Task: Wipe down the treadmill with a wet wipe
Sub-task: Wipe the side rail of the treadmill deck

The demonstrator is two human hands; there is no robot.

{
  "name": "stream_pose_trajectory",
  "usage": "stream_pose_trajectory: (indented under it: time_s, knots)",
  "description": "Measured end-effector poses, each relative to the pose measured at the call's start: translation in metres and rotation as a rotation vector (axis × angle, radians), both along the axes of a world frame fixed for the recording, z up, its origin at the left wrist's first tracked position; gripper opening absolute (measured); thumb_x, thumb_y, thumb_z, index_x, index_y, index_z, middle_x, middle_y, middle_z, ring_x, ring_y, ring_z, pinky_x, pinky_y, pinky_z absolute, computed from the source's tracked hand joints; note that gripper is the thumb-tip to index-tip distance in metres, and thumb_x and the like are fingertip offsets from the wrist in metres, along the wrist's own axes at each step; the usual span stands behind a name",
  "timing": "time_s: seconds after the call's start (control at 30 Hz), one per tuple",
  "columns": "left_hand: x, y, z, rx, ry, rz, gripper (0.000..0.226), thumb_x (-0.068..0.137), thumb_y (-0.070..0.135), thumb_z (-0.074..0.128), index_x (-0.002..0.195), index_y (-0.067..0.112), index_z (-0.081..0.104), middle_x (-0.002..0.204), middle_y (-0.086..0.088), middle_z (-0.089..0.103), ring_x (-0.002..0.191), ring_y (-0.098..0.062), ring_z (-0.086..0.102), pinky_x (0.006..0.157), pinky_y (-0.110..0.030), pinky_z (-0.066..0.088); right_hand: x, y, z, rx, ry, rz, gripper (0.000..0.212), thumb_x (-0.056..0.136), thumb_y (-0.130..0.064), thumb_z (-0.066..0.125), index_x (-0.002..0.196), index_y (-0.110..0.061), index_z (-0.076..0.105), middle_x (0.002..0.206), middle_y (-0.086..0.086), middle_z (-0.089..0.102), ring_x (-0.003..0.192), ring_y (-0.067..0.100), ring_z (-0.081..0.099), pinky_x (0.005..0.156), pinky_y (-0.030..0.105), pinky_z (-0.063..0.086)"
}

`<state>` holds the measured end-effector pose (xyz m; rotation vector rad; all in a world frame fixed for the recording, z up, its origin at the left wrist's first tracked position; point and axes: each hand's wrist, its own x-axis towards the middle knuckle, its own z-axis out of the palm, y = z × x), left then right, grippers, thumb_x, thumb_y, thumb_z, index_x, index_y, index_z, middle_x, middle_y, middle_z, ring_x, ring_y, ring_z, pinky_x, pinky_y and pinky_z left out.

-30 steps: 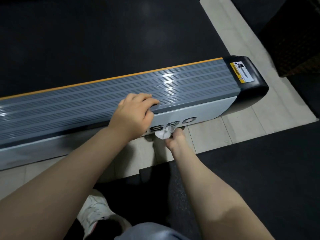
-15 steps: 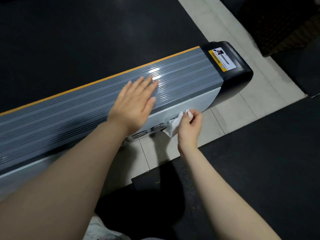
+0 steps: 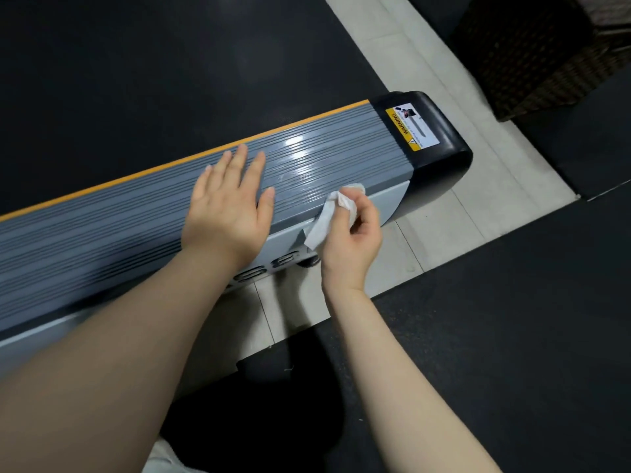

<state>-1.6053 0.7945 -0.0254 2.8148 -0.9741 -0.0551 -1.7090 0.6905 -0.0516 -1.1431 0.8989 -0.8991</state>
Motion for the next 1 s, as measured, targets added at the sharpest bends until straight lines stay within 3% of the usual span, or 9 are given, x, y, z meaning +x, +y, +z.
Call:
stream_pose_trajectory:
  time_s: [0.2,0.37,0.47,0.57,0.67,0.73,0.8,0.9,1.0]
  knots:
    - [0.001,0.001,0.001,0.005,-0.005,-0.004,0.058,0.104,0.045,0.02,0.158,0.023,0.017,0.166,-0.002,0.012,0.153,-0.018,0.007,0.124,-0.038,0.003,-0.001,-0.011,-0.027,-0.035,0.041,-0.05,0.023,0.092,-0.003,0.053,0.089,-0.024,0.061,0.103,0.0,0.057,0.1,0.015,0.06,0.09,0.031,0.051]
    - [0.0,0.002,0.004,0.003,0.0,-0.013,0.059,0.104,0.046,0.017,0.158,0.023,0.016,0.166,-0.002,0.011,0.153,-0.018,0.006,0.124,-0.037,0.003,-0.006,-0.041,-0.073,0.657,0.203,-0.154,0.028,0.096,0.003,0.041,0.111,-0.014,0.057,0.104,0.014,0.063,0.074,0.022,0.063,0.067,0.031,0.058]
    - [0.001,0.002,0.003,-0.006,-0.002,-0.01,0.059,0.104,0.046,0.018,0.158,0.024,0.017,0.166,-0.001,0.012,0.153,-0.017,0.006,0.123,-0.036,0.003,-0.008,-0.067,-0.074,0.811,0.278,-0.115,0.021,0.096,0.005,0.037,0.091,-0.005,0.055,0.084,0.011,0.06,0.063,0.02,0.056,0.051,0.029,0.054]
    - [0.002,0.002,0.001,-0.015,-0.009,-0.003,0.058,0.104,0.046,0.02,0.158,0.023,0.019,0.166,-0.002,0.014,0.153,-0.018,0.009,0.124,-0.038,0.004,-0.005,-0.084,-0.055,0.719,0.18,-0.201,0.02,0.092,0.001,0.038,0.089,-0.008,0.056,0.086,0.01,0.061,0.065,0.019,0.058,0.056,0.028,0.052]
    - [0.001,0.002,-0.002,-0.016,-0.022,-0.003,0.058,0.104,0.046,0.021,0.158,0.023,0.02,0.165,-0.003,0.015,0.153,-0.019,0.01,0.124,-0.039,0.006,-0.009,-0.067,-0.028,0.163,0.064,-0.151,0.023,0.091,-0.003,0.046,0.096,-0.019,0.061,0.1,0.008,0.061,0.084,0.014,0.06,0.069,0.024,0.053]
    - [0.001,0.001,-0.001,-0.013,-0.024,-0.002,0.058,0.104,0.045,0.021,0.157,0.023,0.02,0.165,-0.003,0.016,0.152,-0.019,0.011,0.123,-0.039,0.006,-0.008,-0.052,-0.028,-0.039,0.068,-0.093,0.026,0.089,-0.006,0.048,0.089,-0.03,0.059,0.105,0.011,0.059,0.09,0.014,0.059,0.078,0.029,0.052]
    - [0.001,0.001,-0.001,-0.016,-0.028,-0.001,0.057,0.104,0.045,0.021,0.157,0.023,0.02,0.165,-0.003,0.016,0.152,-0.019,0.011,0.123,-0.039,0.007,-0.004,-0.052,-0.044,0.096,0.171,-0.174,0.027,0.091,-0.004,0.045,0.089,-0.029,0.057,0.104,0.009,0.06,0.087,0.014,0.059,0.076,0.031,0.051]
    - [0.0,0.002,0.0,-0.021,-0.035,0.003,0.057,0.104,0.045,0.022,0.157,0.023,0.021,0.165,-0.003,0.017,0.152,-0.019,0.012,0.123,-0.038,0.006,-0.002,-0.064,-0.069,0.664,0.257,-0.204,0.026,0.095,0.0,0.037,0.089,-0.019,0.053,0.086,0.007,0.059,0.068,0.02,0.06,0.062,0.033,0.051]
    - [0.0,0.002,-0.001,-0.031,-0.039,-0.002,0.057,0.104,0.044,0.024,0.157,0.022,0.023,0.164,-0.004,0.019,0.152,-0.02,0.014,0.123,-0.039,0.008,0.0,-0.077,-0.059,0.706,0.24,-0.108,0.027,0.101,-0.009,0.031,0.078,-0.016,0.045,0.075,-0.001,0.048,0.06,0.012,0.05,0.055,0.024,0.045]
